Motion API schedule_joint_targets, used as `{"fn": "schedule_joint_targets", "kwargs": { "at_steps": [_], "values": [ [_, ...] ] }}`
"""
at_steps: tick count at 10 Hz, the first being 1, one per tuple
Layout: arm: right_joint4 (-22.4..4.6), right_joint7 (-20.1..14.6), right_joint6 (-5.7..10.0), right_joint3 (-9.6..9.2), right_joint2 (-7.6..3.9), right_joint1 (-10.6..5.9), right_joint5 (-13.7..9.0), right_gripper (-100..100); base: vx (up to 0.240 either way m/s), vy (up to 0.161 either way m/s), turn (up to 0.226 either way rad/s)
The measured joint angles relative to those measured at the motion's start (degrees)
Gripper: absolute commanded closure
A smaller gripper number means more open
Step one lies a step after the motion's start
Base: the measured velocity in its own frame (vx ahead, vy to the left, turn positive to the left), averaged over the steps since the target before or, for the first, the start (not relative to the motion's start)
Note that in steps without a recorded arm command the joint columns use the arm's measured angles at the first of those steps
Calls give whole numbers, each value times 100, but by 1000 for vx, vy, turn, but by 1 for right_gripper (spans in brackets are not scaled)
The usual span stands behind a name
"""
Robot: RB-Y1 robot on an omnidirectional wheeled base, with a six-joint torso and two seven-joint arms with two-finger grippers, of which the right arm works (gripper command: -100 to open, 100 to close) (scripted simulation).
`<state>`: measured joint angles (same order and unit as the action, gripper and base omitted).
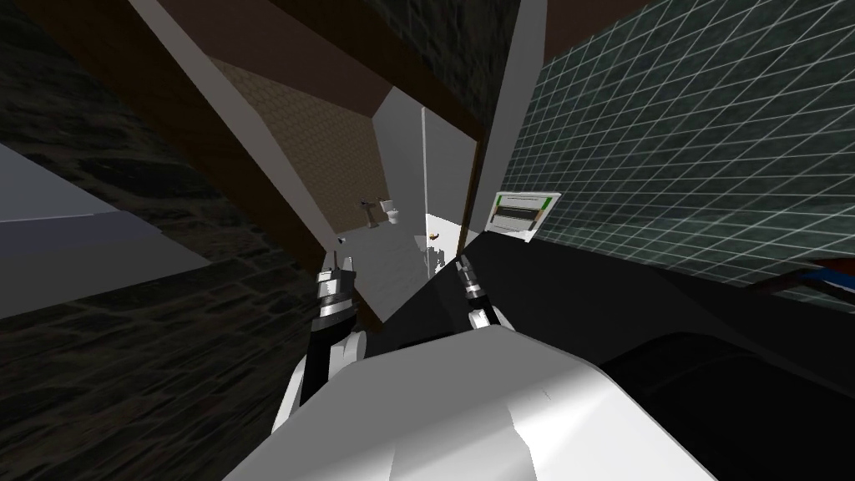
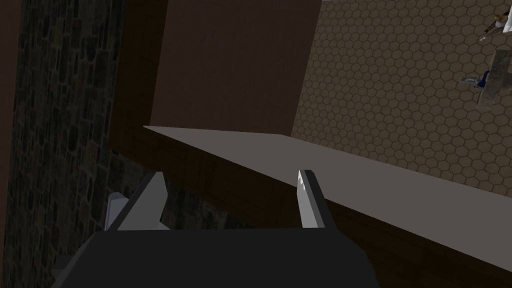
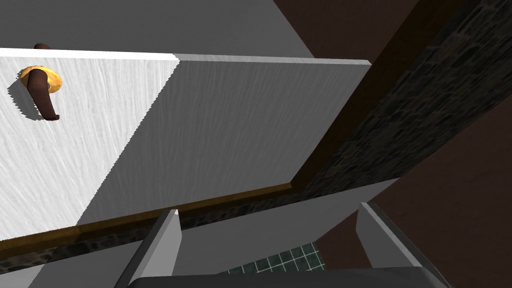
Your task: Push the door open
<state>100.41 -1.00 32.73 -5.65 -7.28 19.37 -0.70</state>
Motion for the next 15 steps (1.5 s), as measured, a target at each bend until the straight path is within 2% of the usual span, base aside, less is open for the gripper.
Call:
{"fn": "schedule_joint_targets", "kwargs": {
  "at_steps": [4, 7, 15],
  "values": [
    [-458, -39, 104, -125, -53, -172, -72, -100, 100, -85, 84],
    [-940, -92, 248, -246, -131, -329, -155, -100, 131, -125, 122],
    [-1755, -176, 389, -483, -241, -653, -303, -100, 76, -78, 75]
  ]
}}
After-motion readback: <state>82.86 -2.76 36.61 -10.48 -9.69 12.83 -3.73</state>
